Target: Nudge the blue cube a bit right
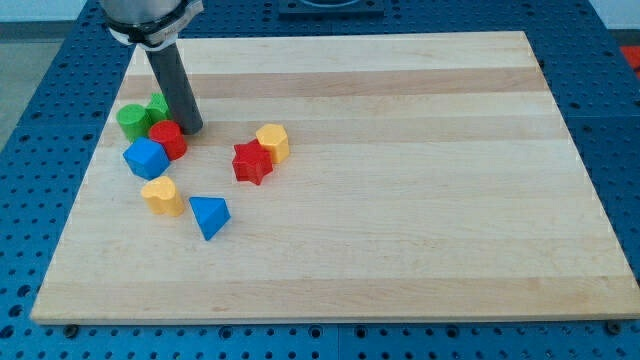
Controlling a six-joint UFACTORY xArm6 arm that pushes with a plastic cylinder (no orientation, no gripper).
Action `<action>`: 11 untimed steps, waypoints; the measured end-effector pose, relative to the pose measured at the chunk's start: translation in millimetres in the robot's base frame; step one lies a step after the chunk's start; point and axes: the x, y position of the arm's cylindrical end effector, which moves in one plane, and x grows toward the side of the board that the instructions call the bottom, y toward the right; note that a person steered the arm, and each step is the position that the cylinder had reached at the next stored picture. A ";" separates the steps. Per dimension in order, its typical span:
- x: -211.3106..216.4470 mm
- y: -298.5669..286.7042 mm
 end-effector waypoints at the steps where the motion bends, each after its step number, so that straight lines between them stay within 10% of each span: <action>1: -7.1 14.7; 5: -153.7 -33.6; 11: -68.0 -118.4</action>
